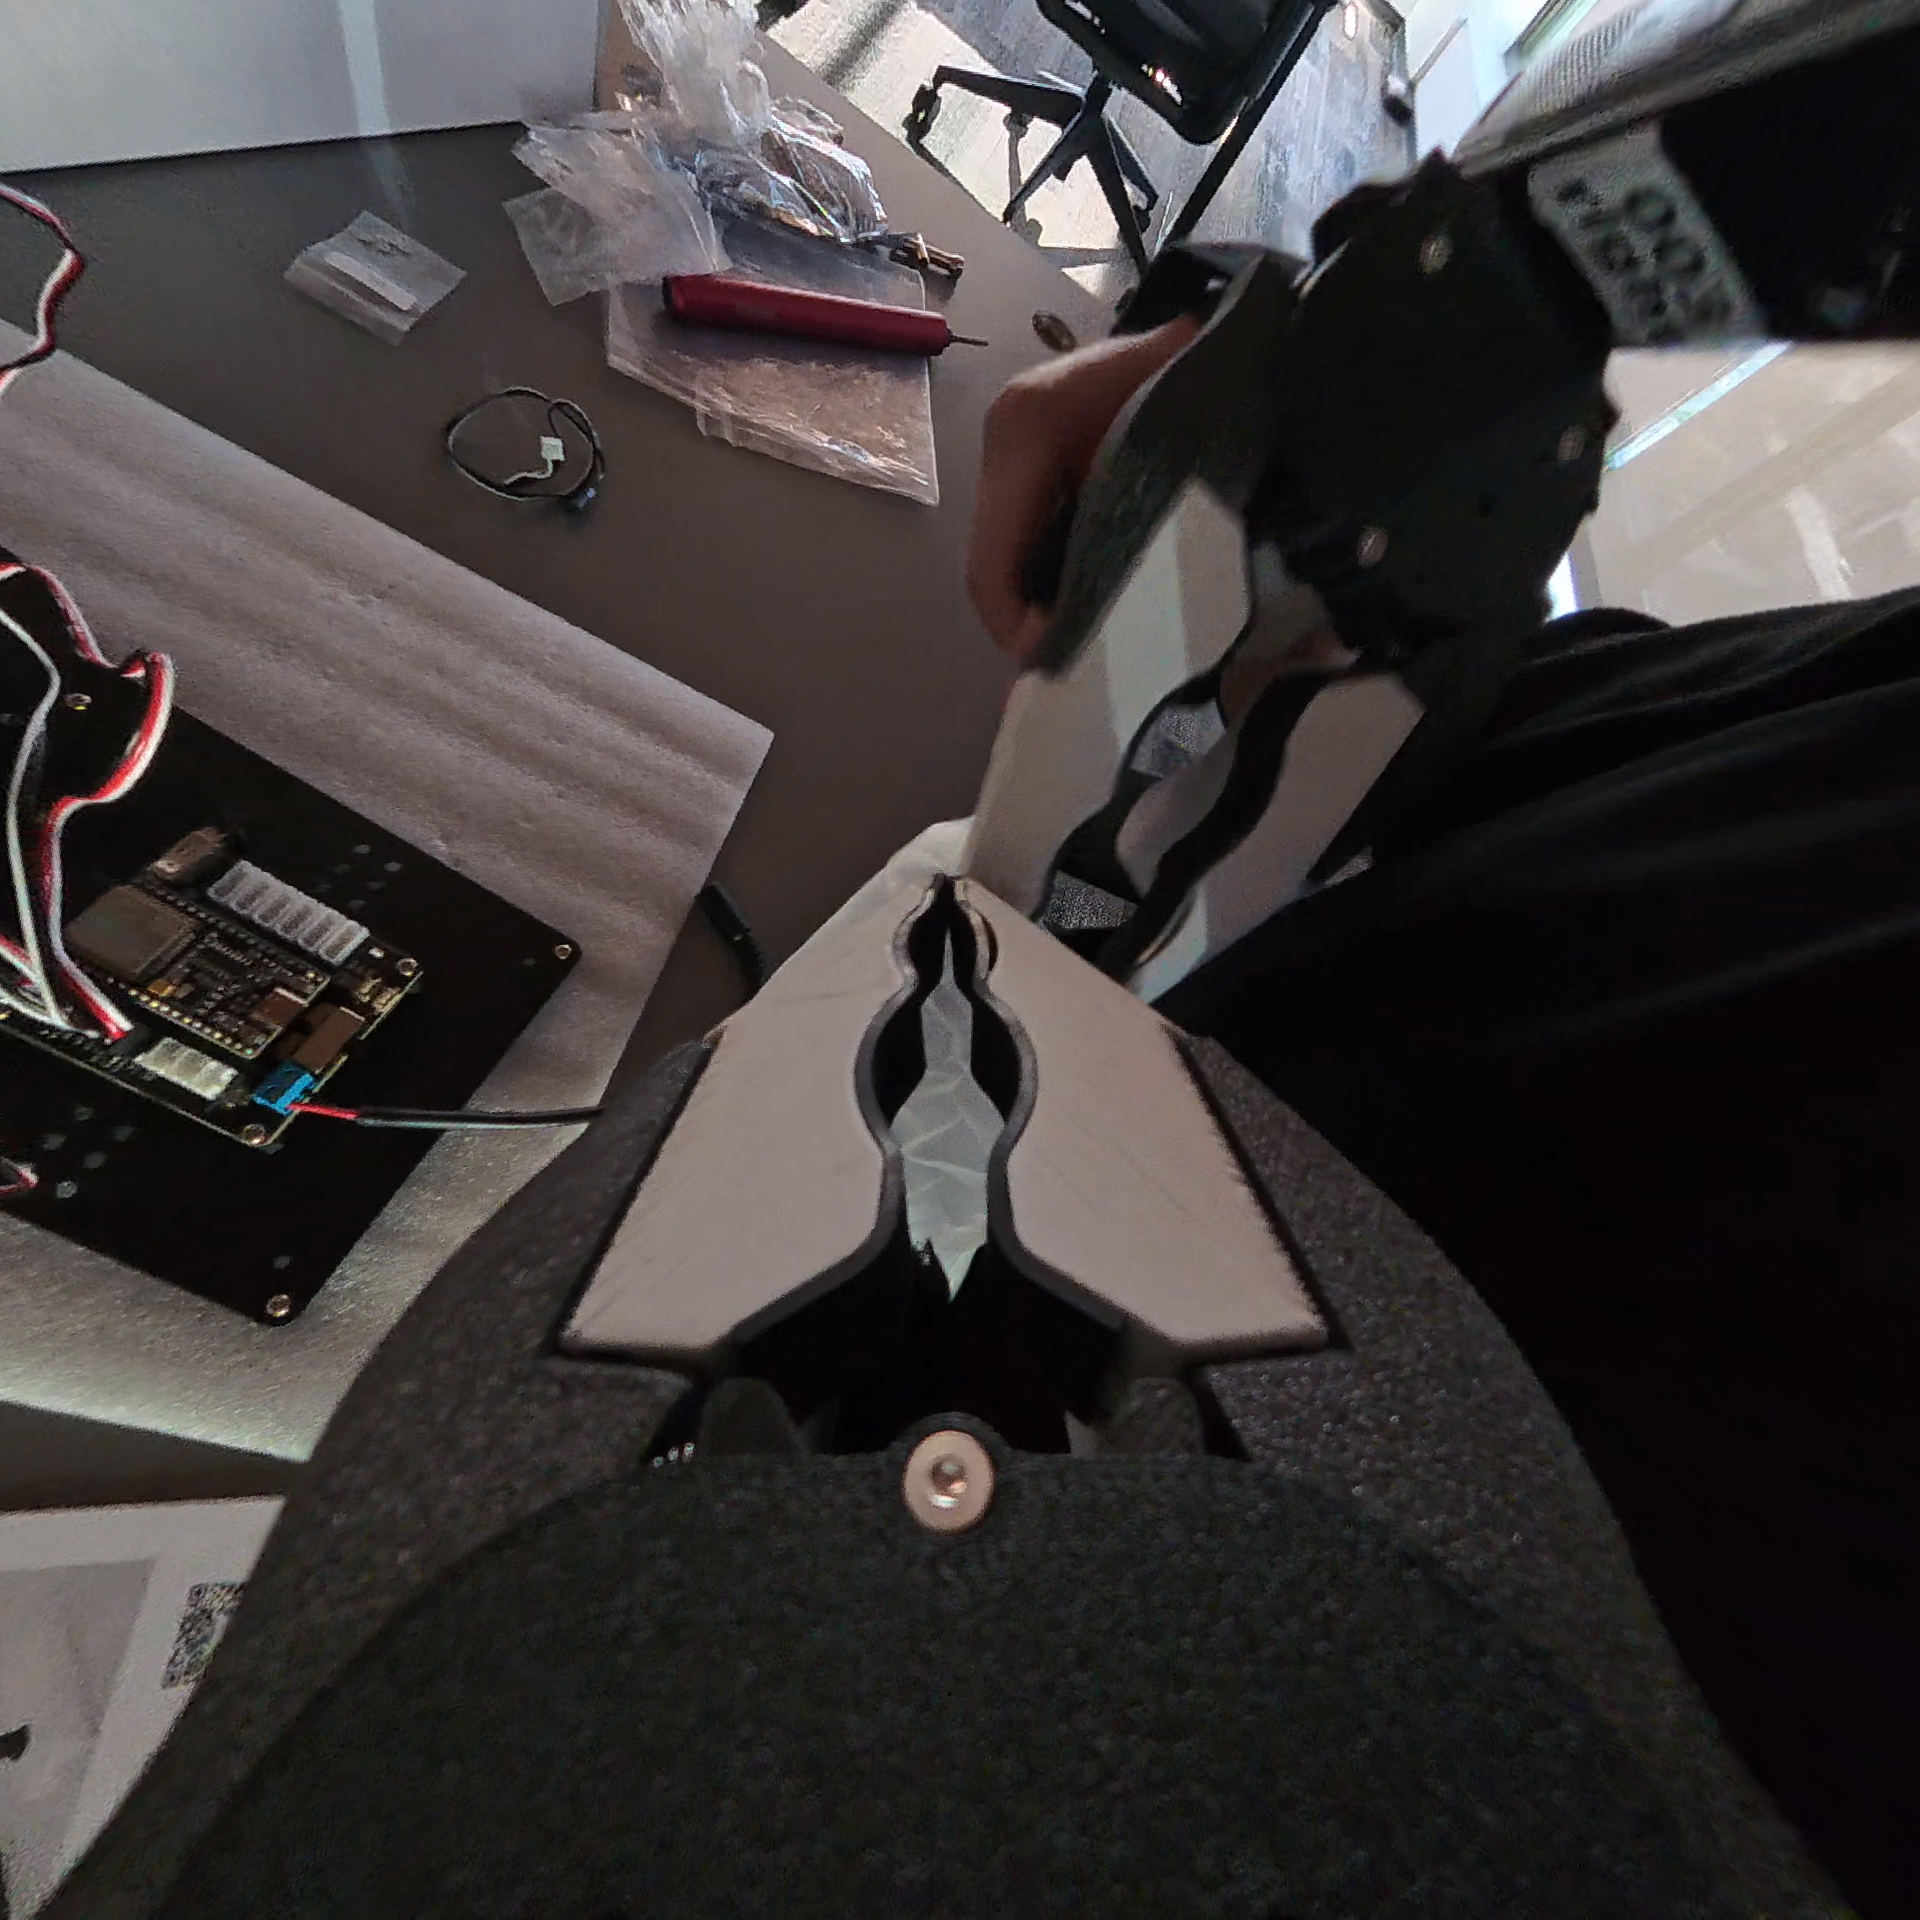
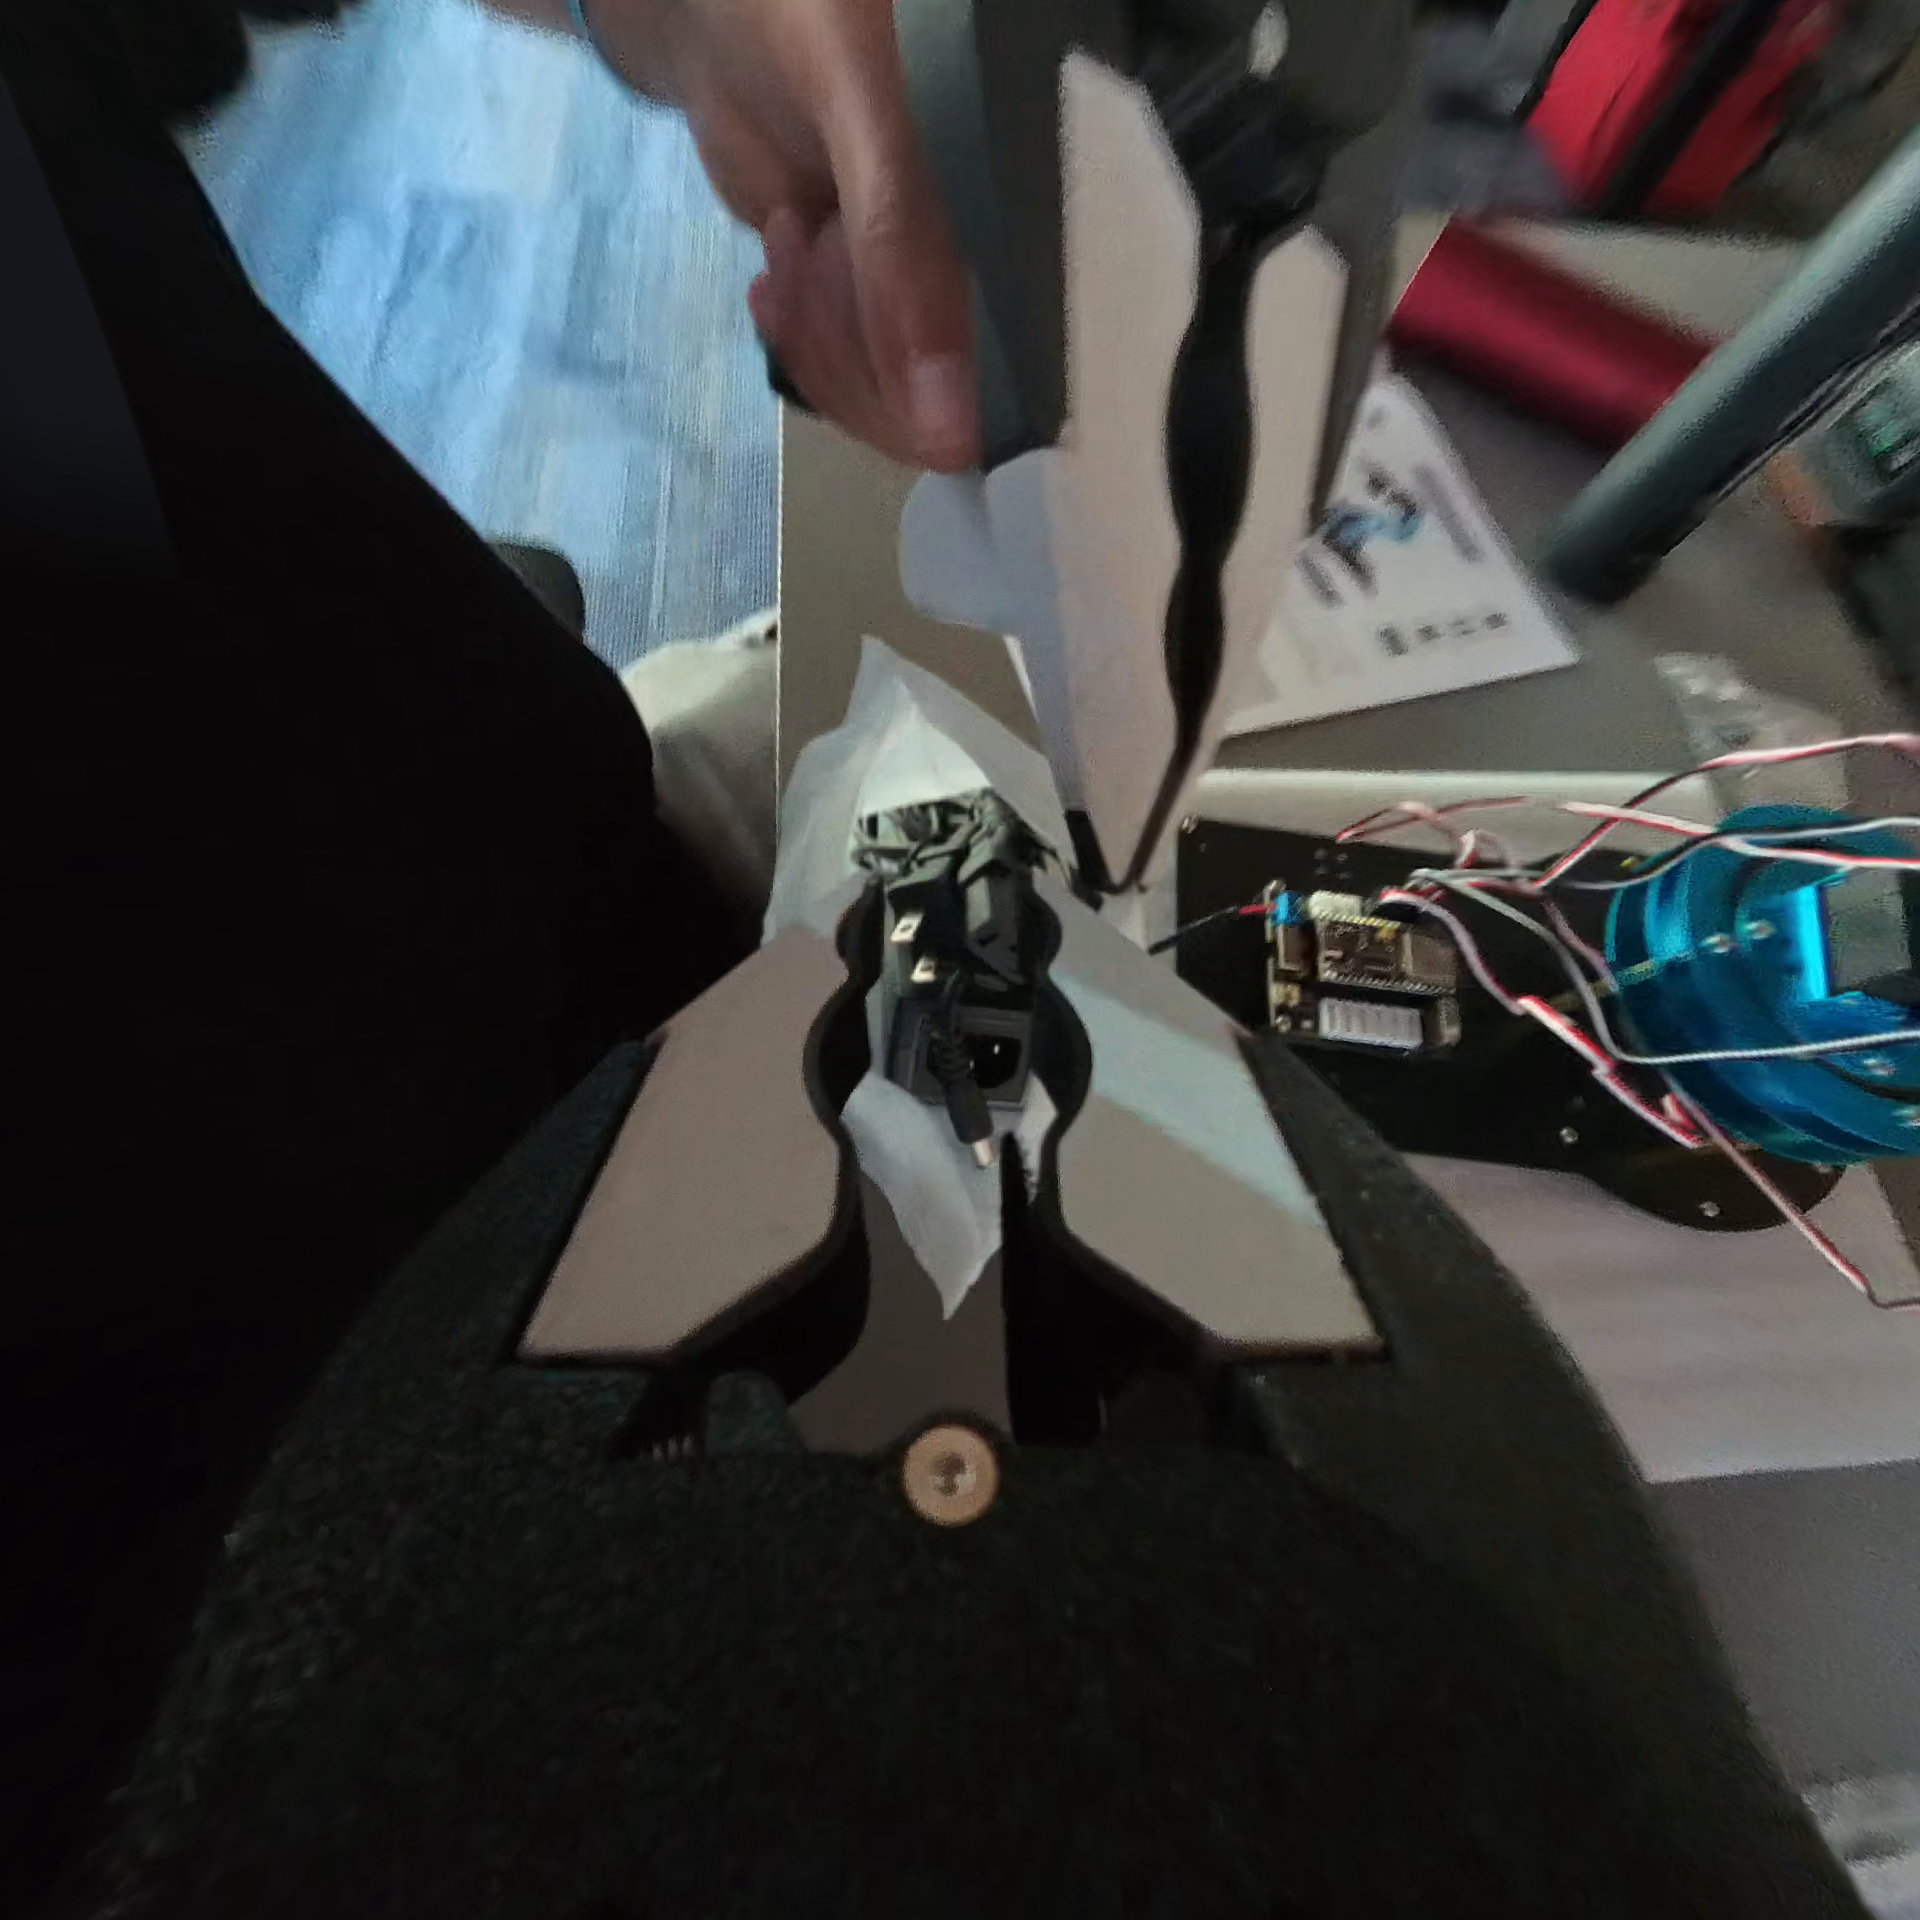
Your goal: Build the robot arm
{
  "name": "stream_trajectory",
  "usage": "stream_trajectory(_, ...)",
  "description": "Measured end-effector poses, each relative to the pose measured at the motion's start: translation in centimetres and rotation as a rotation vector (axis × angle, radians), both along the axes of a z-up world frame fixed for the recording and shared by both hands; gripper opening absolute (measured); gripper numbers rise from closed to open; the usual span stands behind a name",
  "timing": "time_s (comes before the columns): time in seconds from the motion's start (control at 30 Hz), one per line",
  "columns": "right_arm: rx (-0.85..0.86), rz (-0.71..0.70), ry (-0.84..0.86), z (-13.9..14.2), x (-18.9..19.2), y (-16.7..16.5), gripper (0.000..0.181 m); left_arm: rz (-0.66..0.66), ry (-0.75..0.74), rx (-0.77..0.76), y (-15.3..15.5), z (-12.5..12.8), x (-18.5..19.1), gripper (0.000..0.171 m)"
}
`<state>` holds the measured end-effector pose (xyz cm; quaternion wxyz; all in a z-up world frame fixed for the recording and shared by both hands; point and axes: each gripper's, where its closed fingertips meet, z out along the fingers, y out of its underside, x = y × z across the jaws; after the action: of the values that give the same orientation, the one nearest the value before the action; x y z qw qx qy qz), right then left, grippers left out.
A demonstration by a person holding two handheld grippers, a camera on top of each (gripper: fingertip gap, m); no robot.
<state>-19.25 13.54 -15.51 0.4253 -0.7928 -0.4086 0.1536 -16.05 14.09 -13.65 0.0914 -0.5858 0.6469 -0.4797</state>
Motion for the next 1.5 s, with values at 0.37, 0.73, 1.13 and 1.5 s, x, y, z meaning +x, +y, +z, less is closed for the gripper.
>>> stream_trajectory(0.37,-0.146,-0.012,-0.4,-8.7,3.2,2.3,0.002,0.103,-0.028,-0.051,3.8,-2.1,-2.2,0.024)
stream_trajectory(0.73,-0.208,0.03,-0.051,-8.3,4.4,2.2,0.001,0.285,-0.09,0.382,2.9,-13.7,-11.0,0.024)
stream_trajectory(1.13,-0.187,-0.133,0.083,-6.4,14.4,-0.9,0.003,0.256,-0.223,0.372,6.4,-10.1,-13.1,0.0)
stream_trajectory(1.5,-0.19,-0.201,0.145,-6.9,16.6,-3.4,0.002,0.064,-0.241,0.381,4.9,-7.6,-14.2,0.0)
